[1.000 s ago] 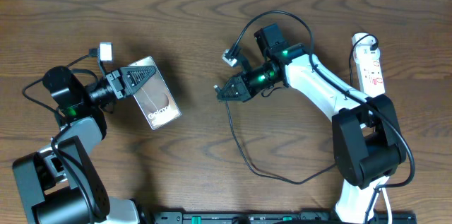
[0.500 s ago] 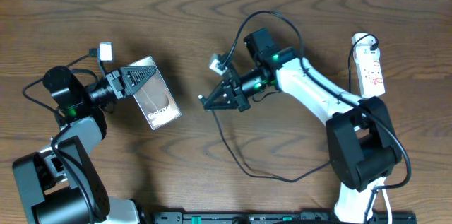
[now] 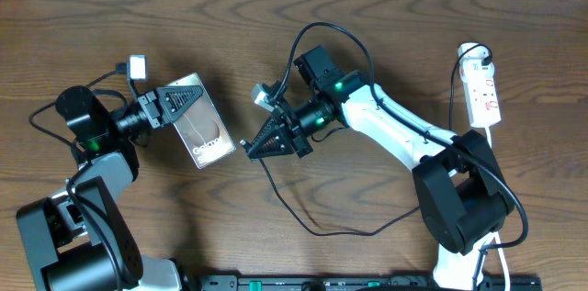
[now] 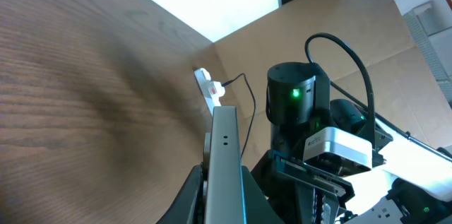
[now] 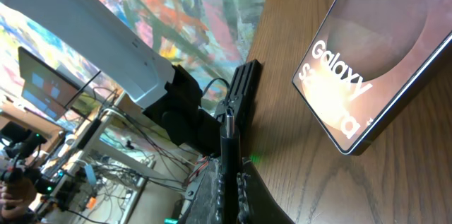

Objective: Plug charger to phone and switch on socket

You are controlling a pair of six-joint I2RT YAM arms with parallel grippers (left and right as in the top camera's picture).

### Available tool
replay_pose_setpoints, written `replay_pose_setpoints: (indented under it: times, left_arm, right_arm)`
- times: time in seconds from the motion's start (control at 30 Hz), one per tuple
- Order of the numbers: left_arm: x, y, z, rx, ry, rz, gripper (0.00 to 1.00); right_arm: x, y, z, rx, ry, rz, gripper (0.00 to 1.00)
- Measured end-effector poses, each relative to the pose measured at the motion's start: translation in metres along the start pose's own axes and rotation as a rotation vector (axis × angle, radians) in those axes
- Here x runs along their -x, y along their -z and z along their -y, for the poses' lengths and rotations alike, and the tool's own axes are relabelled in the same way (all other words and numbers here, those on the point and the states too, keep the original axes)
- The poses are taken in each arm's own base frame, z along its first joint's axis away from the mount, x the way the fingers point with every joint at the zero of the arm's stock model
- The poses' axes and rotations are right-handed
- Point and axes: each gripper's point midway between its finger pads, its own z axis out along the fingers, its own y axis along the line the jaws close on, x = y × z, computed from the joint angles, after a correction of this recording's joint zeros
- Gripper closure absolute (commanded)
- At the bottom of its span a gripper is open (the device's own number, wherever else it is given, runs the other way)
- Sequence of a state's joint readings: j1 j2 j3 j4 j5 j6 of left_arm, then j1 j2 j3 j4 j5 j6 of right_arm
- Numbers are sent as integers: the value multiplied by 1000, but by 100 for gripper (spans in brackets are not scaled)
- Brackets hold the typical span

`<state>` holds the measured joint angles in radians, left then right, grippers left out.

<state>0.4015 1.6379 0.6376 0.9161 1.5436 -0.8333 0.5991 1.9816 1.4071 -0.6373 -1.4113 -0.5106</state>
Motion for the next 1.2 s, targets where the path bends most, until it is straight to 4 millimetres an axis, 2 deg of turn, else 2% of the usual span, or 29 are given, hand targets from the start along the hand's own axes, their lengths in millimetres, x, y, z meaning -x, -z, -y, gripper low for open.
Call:
replay_pose_setpoints:
  times: [0.17, 0.27, 0.37, 0.47, 0.63, 0.77, 0.83, 0.93, 1.07, 1.2]
  left_arm:
    - [0, 0, 0, 0, 0, 0, 92]
    - [0, 0, 0, 0, 0, 0, 92]
    - [0, 0, 0, 0, 1, 0, 92]
    - [0, 0, 0, 0, 1, 0, 93]
    - [0, 0, 0, 0, 0, 0, 92]
    - [0, 0, 0, 0, 0, 0, 93]
    - [0, 0, 0, 0, 0, 0, 92]
    - [0, 0, 0, 0, 0, 0, 92]
    - [0, 0, 0, 0, 0, 0, 93]
    - [0, 0, 0, 0, 0, 0, 92]
  right_arm:
    - [0, 0, 0, 1, -6, 1, 99]
    - [-3, 0, 12, -67, -78, -26, 99]
    - [-19, 7, 44, -271, -294, -86, 99]
    - [-44, 22, 72, -505, -540, -133, 99]
    - [-70, 46, 91, -729, -757, -151, 99]
    - [-98, 70, 94, -904, -964, -174, 99]
    - [-123, 88, 87, -1036, -1124, -213, 99]
    - [-143, 103, 77, -1147, -1240, -253, 99]
    - [-157, 114, 67, -1241, -1319, -286, 99]
    - [-160, 113, 67, -1290, -1311, -302, 99]
